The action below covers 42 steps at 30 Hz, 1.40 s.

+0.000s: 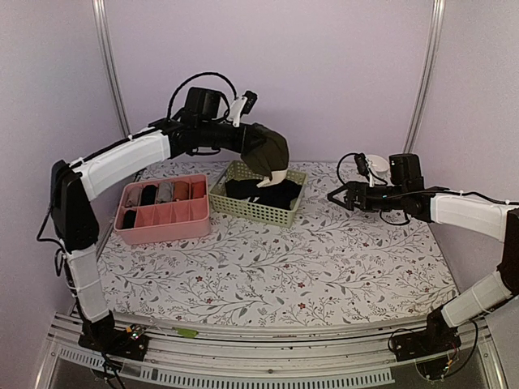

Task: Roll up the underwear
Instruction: Place the underwear at the center of the board, then pick up the underwear from the center of the board.

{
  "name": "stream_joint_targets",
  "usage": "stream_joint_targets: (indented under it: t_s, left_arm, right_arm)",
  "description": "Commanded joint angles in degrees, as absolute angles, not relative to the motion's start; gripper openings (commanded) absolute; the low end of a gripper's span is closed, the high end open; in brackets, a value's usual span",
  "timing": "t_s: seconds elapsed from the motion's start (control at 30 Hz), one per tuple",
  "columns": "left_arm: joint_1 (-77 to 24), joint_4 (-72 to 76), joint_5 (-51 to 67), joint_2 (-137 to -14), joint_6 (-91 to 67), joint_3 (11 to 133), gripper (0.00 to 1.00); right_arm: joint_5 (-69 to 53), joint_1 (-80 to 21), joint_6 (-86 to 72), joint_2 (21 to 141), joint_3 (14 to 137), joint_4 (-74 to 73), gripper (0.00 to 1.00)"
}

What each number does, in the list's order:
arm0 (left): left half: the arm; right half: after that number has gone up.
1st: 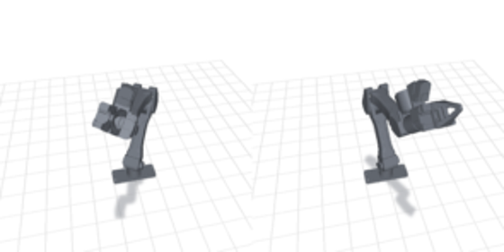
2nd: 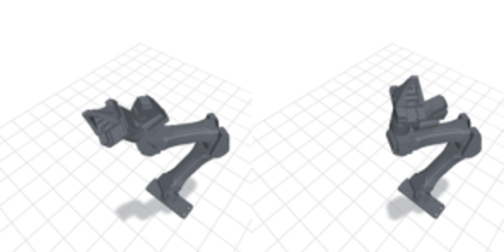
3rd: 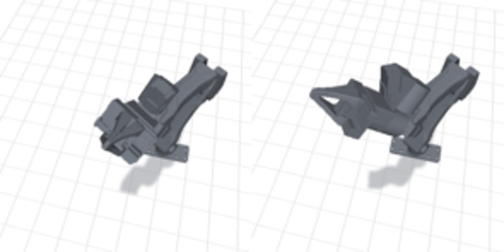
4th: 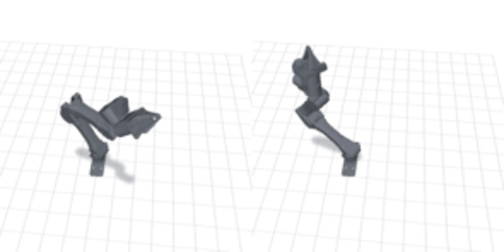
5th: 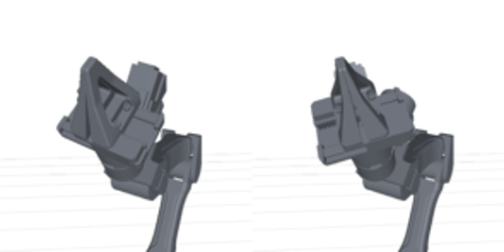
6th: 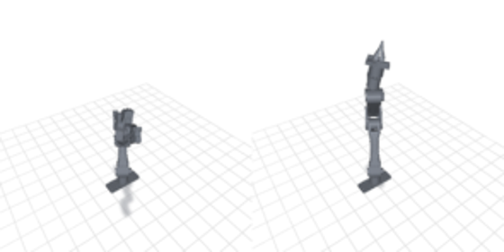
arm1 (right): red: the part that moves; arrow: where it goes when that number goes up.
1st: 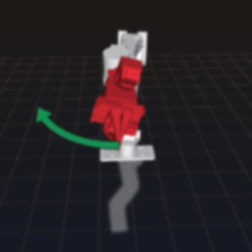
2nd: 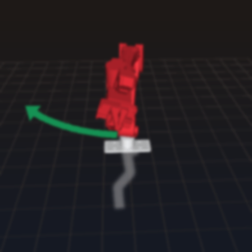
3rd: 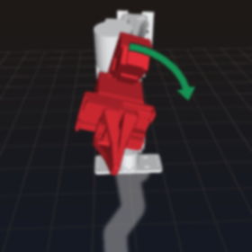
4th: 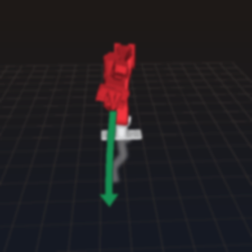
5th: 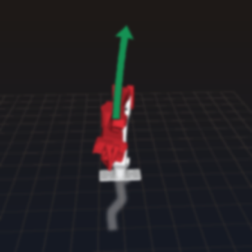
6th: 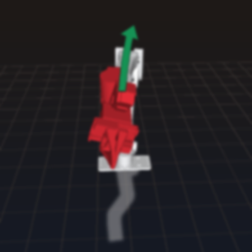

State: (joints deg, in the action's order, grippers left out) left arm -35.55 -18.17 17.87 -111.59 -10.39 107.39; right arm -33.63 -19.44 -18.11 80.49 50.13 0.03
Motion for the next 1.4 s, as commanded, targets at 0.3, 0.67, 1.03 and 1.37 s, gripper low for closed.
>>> stream_joint_targets:
  t_s: [0.3,0.67,1.03,1.37]
  left_arm:
    - [-32.4,-6.5,19.9,-88.6,-12.6,61.3,0.65]
    - [-46.6,-7.1,22.8,-80.3,-4.1,47.1,0.63]
    - [-56.9,-4.5,17.7,-90.1,-15.1,43.1,0.51]
    - [-57.9,-1.1,19.1,-85.4,-23.5,34.5,0.63]
  right_arm:
    - [-39.9,-19.3,-16.2,78.8,46.3,-0.4,0.99]
    - [-41.2,-25.9,-16.7,81.0,40.9,0.9,0.94]
    - [-41.2,-37.4,-20.1,87.9,36.9,6.7,0.82]
    - [-41.8,-43.3,-22.3,96.6,38.0,12.0,0.84]
